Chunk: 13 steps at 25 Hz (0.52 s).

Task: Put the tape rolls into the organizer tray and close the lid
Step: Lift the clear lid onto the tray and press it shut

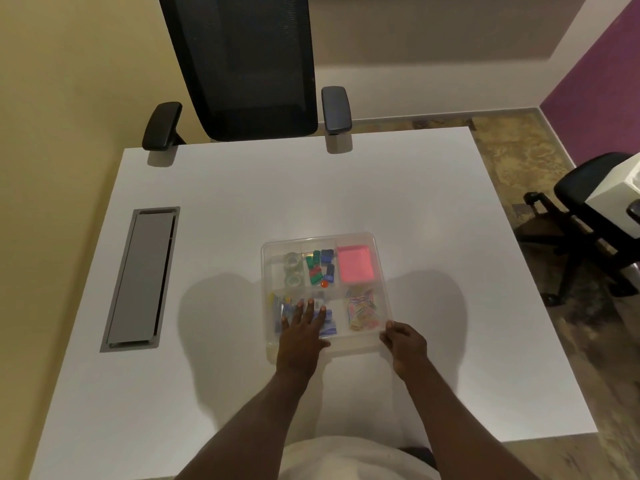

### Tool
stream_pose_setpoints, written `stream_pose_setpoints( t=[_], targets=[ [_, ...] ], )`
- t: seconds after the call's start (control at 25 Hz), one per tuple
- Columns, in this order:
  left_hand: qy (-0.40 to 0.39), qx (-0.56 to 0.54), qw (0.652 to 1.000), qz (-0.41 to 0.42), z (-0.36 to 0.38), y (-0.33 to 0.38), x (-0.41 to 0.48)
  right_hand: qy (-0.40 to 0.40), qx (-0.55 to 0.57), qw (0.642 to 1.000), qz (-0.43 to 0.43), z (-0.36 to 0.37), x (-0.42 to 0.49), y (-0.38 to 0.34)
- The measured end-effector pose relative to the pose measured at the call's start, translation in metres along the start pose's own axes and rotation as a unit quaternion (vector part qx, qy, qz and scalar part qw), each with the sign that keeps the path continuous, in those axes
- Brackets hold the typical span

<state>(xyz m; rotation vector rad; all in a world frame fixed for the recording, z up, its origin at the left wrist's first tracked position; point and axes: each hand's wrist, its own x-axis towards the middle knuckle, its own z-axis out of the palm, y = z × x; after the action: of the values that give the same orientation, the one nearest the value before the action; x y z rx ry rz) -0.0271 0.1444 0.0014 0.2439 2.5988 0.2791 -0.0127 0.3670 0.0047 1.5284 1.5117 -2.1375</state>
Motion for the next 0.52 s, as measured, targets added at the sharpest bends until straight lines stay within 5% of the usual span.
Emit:
stream_pose_setpoints(
  t=[0.08, 0.16, 0.24, 0.32, 0.44, 0.52],
  targets=[
    [-0.004, 0.000, 1.000, -0.004, -0.001, 0.000, -0.002, 0.017, -0.034, 0.999, 0.010, 0.002, -0.002, -0.003],
    [-0.006, 0.001, 1.000, -0.004, -0.003, -0.001, -0.003, 0.059, -0.212, 0.974, -0.056, 0.003, -0.009, -0.005],
    [-0.003, 0.001, 1.000, -0.004, -0.005, 0.000, -0.003, 0.099, -0.422, 0.870, -0.234, 0.008, -0.023, -0.003],
    [0.005, -0.002, 1.000, -0.005, -0.005, 0.001, -0.005, 0.013, -0.534, 0.743, -0.404, 0.016, -0.036, 0.005],
    [0.010, -0.019, 1.000, -0.004, -0.005, -0.001, -0.008, -0.159, -0.642, 0.585, -0.469, 0.034, -0.048, 0.028],
    [0.003, -0.006, 1.000, 0.005, -0.006, -0.003, -0.006, -0.155, -0.663, 0.551, -0.483, 0.042, -0.050, 0.036]
  ],
)
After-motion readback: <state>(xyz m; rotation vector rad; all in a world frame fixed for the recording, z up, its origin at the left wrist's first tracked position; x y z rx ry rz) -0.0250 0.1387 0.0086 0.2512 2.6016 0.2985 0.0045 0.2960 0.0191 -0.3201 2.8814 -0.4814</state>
